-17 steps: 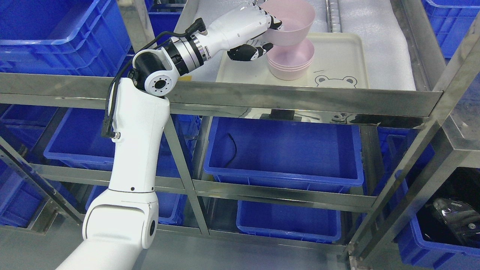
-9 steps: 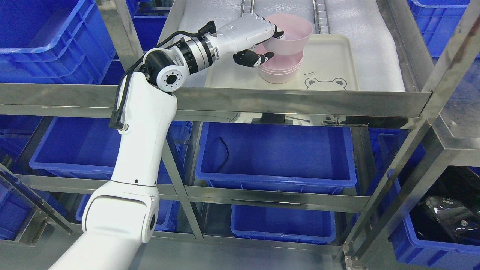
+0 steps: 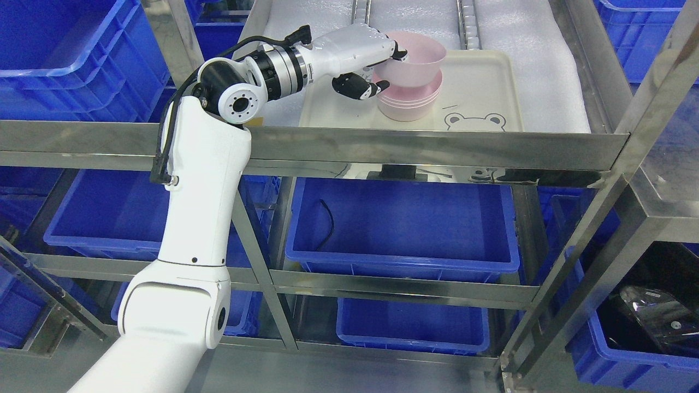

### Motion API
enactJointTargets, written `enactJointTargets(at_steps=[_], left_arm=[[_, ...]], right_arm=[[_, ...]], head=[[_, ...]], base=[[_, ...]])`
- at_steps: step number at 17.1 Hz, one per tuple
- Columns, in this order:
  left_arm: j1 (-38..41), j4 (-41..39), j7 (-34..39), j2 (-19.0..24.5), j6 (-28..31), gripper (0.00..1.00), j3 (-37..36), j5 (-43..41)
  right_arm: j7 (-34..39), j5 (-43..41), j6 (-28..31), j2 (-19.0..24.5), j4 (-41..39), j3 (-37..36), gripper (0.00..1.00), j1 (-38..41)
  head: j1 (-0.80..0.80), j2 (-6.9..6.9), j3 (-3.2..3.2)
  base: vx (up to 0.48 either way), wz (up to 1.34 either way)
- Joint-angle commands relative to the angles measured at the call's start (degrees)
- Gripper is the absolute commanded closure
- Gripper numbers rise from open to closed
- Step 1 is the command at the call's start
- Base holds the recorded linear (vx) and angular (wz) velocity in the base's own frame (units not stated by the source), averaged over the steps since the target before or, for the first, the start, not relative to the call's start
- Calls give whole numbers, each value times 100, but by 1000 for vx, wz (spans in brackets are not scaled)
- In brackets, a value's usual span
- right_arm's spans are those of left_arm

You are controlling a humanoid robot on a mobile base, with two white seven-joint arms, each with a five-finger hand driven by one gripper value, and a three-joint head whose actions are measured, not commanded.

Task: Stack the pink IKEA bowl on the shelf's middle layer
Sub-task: 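Lower the pink bowl onto the stacked pink bowls on the tray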

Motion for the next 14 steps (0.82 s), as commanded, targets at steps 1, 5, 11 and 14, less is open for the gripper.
enactJointTargets(at_steps=[1,5,11,14], left_arm=[[-21,-268,-90,100,11,79,191,6],[-12,-277,-81,100,-6,64,130,6],[-47,-268,-12,100,-6,44,199,23],[-337,-286,199,100,20,38,734,609]], right_arm=[[2,-1,-3,-100,-100,0,0,88],[2,-1,-3,-100,-100,0,0,88],[2,-1,-3,-100,-100,0,0,88],[2,-1,-3,-100,-100,0,0,88]], head=[[0,0,0],[0,0,0],[0,0,0],[0,0,0]], base=[[0,0],[0,0],[0,0],[0,0]])
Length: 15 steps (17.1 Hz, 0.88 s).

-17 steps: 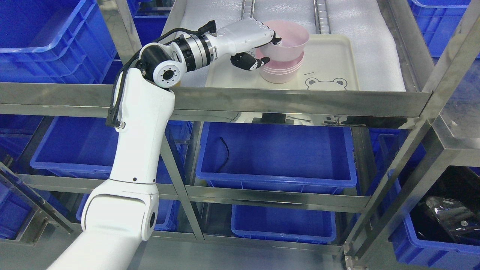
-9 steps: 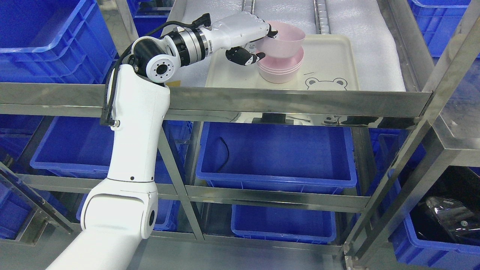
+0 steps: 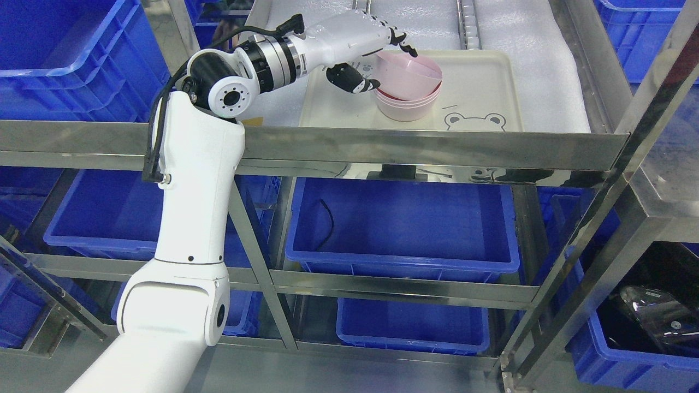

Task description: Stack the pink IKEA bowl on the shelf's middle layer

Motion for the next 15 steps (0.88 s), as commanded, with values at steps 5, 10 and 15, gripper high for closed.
enactJointTargets(at_steps=[5,10,15], left_arm=[[270,-13,412,100,629,38,221,2928],[1306,-556,2326,100,569,22,-1570,4365],[2791,-1322,2697,100,1,7,-2521,4356]], right_arm=[[2,-1,-3,-100,-100,0,0,88],[2,-1,-3,-100,-100,0,0,88],[2,-1,-3,-100,-100,0,0,88]], head=[[0,0,0],[0,0,0],[0,0,0]], base=[[0,0],[0,0],[0,0]])
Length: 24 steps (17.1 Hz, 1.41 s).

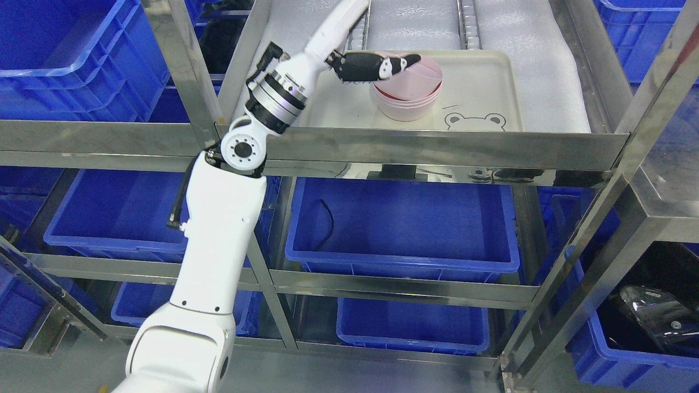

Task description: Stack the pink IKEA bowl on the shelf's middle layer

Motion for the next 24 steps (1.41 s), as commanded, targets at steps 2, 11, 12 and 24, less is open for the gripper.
enactJointTargets(at_steps=[2,11,12,24], left_arm=[[2057,-939,592,100,-1198,7,-1641,486],[4352,-379,637,100,-1198,5,-1107,504],[4432,-133,733,100,-1198,5,-896,573],[4653,195,2237,100,-206,5,204,1743]], right_arm=[[2,-1,-3,-100,-100,0,0,88],[2,-1,-3,-100,-100,0,0,88],[2,-1,-3,-100,-100,0,0,88],[2,8,-3,-100,-100,0,0,88]], head=[[0,0,0],[0,0,0],[0,0,0],[0,-1,0]], base=[[0,0],[0,0],[0,0],[0,0]])
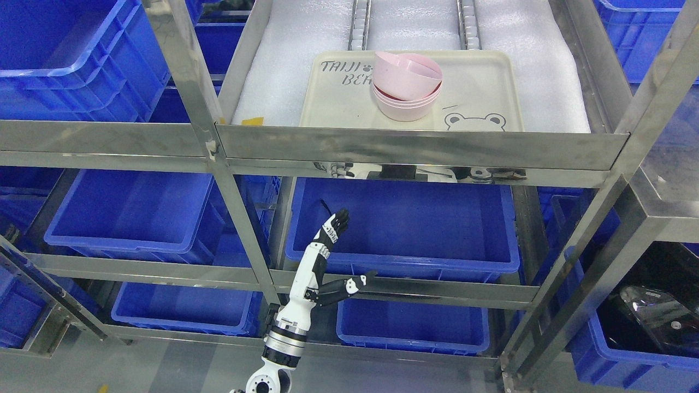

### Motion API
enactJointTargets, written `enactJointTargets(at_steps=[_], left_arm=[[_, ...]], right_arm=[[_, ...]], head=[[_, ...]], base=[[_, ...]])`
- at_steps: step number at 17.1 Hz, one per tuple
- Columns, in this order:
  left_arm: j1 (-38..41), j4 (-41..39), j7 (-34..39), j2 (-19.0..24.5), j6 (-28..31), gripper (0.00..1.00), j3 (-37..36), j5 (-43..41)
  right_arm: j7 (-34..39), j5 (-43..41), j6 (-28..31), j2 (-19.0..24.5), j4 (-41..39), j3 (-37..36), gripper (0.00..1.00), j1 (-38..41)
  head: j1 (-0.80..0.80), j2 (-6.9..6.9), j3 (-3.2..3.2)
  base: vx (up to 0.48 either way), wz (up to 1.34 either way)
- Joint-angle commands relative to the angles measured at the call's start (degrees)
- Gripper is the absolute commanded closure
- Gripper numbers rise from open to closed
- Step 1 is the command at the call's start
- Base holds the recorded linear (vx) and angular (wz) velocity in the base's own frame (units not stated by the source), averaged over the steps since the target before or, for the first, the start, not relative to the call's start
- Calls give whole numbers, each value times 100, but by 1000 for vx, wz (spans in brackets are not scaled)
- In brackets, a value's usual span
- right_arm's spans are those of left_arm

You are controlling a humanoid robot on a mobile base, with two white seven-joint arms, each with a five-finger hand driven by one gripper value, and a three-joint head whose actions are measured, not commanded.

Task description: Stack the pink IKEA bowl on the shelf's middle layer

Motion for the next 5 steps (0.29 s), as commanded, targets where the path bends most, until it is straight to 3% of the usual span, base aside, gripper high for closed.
enactJointTargets(at_steps=[1,5], left_arm=[[160,164,127,100,347,5,616,210],[160,50,118,100,347,5,625,210]], right_arm=[[2,0,-3,-100,-100,-1,0,88],[2,0,-3,-100,-100,-1,0,88]], head=[[0,0,0],[0,-1,0]], base=[[0,0],[0,0]])
